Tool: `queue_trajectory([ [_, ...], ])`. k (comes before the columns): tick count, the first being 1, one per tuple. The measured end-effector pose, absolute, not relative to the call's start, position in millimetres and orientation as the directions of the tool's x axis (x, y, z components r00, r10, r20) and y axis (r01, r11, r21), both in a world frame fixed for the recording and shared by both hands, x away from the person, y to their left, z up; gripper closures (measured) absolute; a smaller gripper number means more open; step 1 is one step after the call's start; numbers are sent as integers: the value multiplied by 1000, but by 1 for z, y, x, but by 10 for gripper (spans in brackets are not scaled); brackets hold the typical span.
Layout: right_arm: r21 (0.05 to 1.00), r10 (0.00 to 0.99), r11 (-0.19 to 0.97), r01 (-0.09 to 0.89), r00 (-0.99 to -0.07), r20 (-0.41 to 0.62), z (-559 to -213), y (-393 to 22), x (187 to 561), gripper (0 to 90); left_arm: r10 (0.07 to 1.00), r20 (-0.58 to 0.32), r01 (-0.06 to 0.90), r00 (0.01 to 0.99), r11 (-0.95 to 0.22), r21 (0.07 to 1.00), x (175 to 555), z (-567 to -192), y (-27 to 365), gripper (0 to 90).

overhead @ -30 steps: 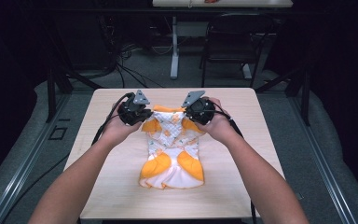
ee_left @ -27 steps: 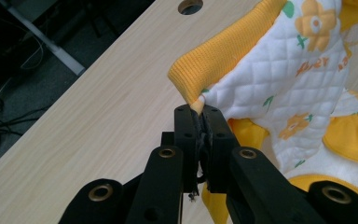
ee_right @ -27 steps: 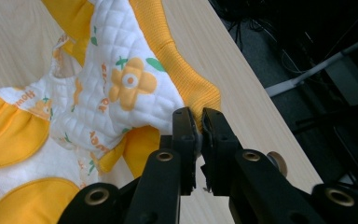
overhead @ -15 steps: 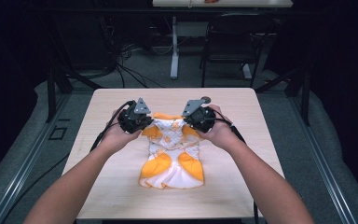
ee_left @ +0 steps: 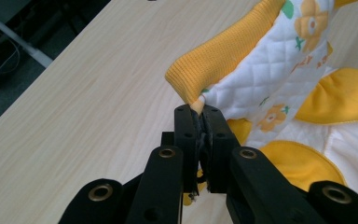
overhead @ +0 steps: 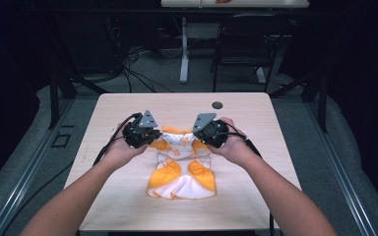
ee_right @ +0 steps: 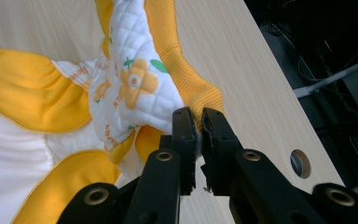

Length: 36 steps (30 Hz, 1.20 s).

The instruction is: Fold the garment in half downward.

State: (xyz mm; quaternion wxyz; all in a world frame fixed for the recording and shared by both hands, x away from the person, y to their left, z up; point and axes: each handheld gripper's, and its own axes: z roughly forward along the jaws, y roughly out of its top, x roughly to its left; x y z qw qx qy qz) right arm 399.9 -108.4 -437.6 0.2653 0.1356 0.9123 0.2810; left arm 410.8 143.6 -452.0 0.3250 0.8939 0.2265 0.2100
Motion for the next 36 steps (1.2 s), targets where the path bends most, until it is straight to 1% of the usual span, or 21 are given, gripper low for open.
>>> queue_trajectory([
  [6, 570, 370, 818, 78, -830, -418, -439, -106, 390, 836, 534, 206, 275, 820, -683, 677, 403, -456, 147, 863],
  [14, 556, 357, 827, 85, -843, -402, -448, -108, 383, 836, 521, 198, 270, 830, -687, 675, 396, -462, 146, 862],
  [22, 587, 375, 804, 98, -849, -372, -457, -113, 376, 836, 500, 195, 259, 844, -698, 668, 389, -464, 143, 863],
  [24, 581, 369, 808, 94, -850, -376, -456, -114, 374, 836, 498, 195, 259, 845, -700, 666, 387, -466, 143, 862],
  [25, 599, 379, 795, 99, -852, -362, -456, -114, 372, 836, 495, 197, 257, 846, -703, 663, 386, -467, 143, 862],
  [36, 575, 355, 813, 89, -860, -368, -460, -115, 358, 835, 471, 178, 254, 864, -712, 655, 375, -470, 143, 862],
])
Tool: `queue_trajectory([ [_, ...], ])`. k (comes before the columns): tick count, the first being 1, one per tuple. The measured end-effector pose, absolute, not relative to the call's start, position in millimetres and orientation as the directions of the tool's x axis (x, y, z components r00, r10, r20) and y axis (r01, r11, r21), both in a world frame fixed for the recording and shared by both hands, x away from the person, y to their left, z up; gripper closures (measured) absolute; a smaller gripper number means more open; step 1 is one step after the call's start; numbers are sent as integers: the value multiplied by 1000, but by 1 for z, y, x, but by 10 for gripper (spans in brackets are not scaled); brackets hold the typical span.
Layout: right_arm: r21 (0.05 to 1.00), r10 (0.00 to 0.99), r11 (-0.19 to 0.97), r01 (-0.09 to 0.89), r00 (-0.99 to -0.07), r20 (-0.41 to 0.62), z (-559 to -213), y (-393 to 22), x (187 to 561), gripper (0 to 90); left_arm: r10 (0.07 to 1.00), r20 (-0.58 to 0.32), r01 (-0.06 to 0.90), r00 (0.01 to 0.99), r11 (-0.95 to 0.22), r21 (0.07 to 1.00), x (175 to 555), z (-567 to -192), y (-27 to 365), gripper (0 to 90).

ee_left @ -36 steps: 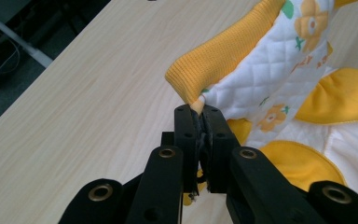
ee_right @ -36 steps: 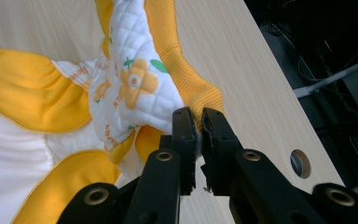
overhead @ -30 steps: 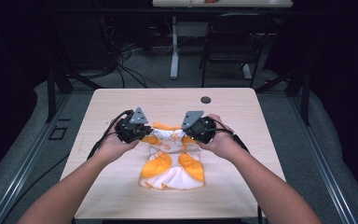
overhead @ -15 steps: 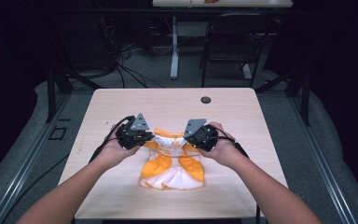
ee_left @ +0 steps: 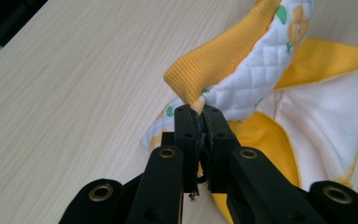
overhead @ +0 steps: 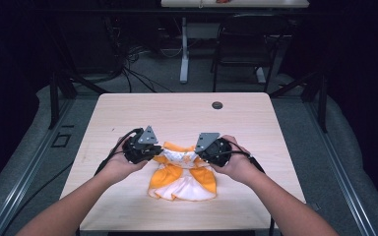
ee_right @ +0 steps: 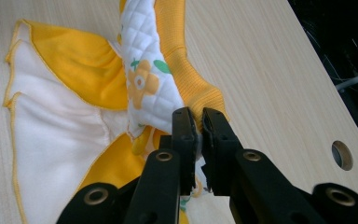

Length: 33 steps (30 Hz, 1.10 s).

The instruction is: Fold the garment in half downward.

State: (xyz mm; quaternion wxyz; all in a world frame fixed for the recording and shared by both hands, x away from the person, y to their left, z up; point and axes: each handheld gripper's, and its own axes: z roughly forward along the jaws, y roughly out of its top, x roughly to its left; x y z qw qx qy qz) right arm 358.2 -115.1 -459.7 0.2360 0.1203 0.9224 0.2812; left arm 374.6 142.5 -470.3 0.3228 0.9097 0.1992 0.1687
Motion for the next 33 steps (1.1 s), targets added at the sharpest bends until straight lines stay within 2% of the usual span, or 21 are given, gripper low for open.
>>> queue_trajectory([
  [12, 550, 329, 831, 81, -869, -369, -461, -109, 345, 834, 455, 156, 259, 877, -720, 644, 361, -480, 146, 862],
  [18, 561, 340, 822, 103, -878, -337, -473, -110, 333, 834, 440, 150, 254, 886, -728, 637, 352, -488, 145, 862],
  [33, 549, 318, 832, 82, -881, -351, -492, -113, 308, 833, 408, 118, 248, 905, -732, 634, 333, -505, 144, 859],
])
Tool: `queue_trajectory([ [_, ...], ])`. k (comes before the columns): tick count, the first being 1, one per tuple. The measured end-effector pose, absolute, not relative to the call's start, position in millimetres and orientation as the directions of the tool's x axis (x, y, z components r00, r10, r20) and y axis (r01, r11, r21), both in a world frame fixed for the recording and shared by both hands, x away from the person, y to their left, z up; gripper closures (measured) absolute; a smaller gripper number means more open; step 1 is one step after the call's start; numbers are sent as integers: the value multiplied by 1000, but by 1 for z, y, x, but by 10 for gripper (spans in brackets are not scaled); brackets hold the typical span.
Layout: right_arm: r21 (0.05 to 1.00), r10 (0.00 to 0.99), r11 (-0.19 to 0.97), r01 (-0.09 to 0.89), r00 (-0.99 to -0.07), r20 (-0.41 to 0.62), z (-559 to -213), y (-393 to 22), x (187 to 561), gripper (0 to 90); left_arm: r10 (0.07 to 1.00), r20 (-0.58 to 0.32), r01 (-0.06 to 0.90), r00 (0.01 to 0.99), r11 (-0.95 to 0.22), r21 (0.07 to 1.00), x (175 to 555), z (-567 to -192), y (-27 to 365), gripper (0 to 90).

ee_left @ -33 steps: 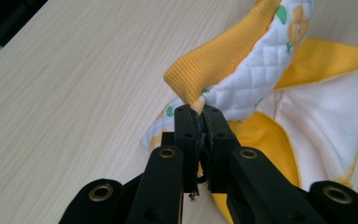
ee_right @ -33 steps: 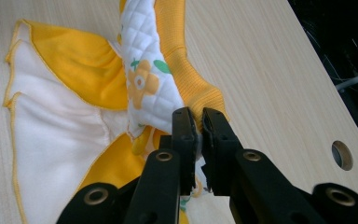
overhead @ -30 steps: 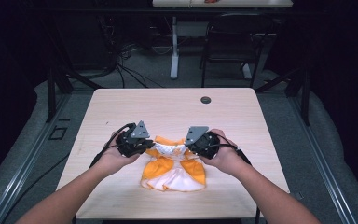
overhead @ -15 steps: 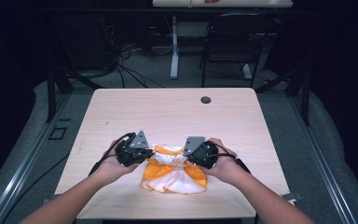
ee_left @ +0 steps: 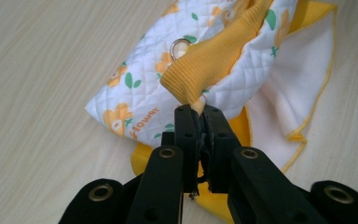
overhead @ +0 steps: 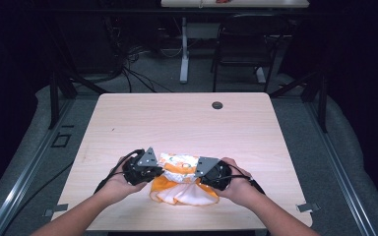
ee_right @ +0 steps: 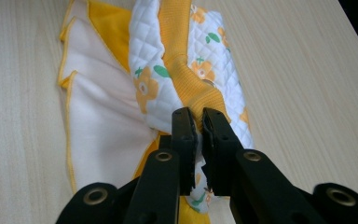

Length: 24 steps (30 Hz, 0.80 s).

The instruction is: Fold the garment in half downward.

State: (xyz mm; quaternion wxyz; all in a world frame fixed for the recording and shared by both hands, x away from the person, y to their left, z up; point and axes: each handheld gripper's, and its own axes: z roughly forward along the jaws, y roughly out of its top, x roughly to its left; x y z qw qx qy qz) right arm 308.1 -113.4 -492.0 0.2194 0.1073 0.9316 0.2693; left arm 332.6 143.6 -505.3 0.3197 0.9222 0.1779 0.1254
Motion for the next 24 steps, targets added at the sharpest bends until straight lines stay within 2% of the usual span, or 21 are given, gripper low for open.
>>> queue_trajectory([
  [6, 582, 338, 808, 96, -884, -324, -507, -117, 300, 831, 408, 92, 258, 909, -720, 644, 326, -514, 145, 854],
  [13, 573, 326, 814, 92, -890, -319, -519, -121, 291, 826, 406, 36, 282, 913, -693, 664, 317, -524, 146, 839],
  [24, 588, 350, 798, 133, -897, -271, -534, -130, 282, 813, 410, -14, 310, 912, -668, 677, 306, -538, 147, 759],
])
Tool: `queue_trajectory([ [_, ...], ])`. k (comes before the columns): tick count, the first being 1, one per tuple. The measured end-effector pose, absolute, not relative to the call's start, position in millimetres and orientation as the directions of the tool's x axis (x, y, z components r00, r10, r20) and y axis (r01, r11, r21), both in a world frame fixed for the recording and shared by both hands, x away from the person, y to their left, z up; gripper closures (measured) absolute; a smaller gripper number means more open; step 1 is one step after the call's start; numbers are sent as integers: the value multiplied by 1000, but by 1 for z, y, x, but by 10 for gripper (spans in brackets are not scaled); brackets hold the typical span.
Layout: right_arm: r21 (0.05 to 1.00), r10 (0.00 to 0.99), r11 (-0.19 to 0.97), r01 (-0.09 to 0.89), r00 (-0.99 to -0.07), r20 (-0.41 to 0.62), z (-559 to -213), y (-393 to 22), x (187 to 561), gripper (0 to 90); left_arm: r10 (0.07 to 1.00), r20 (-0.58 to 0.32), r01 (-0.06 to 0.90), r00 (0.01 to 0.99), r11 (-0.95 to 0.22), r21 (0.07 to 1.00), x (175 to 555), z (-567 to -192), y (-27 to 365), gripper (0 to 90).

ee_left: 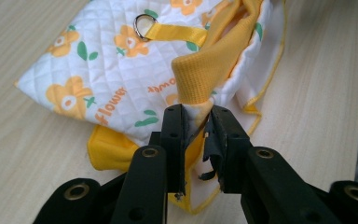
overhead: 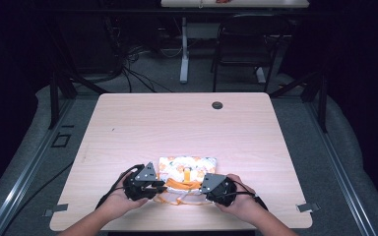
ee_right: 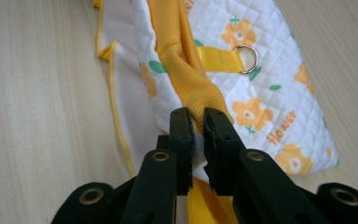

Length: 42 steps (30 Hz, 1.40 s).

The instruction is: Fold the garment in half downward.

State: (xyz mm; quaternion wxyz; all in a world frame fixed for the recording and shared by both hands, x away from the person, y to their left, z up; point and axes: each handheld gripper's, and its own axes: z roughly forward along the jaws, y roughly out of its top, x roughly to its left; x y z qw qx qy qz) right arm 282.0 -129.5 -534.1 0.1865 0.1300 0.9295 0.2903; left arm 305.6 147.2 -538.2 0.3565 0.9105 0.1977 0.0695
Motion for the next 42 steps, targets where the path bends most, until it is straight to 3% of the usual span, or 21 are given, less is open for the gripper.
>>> queue_trajectory([
  [24, 687, 478, 693, 217, -852, -214, -518, -149, 279, 758, 451, -34, 338, 892, -614, 714, 313, -519, 145, 632],
  [42, 605, 484, 735, 305, -861, -155, -550, -147, 287, 713, 436, -61, 361, 898, -649, 670, 305, -554, 138, 556],
])
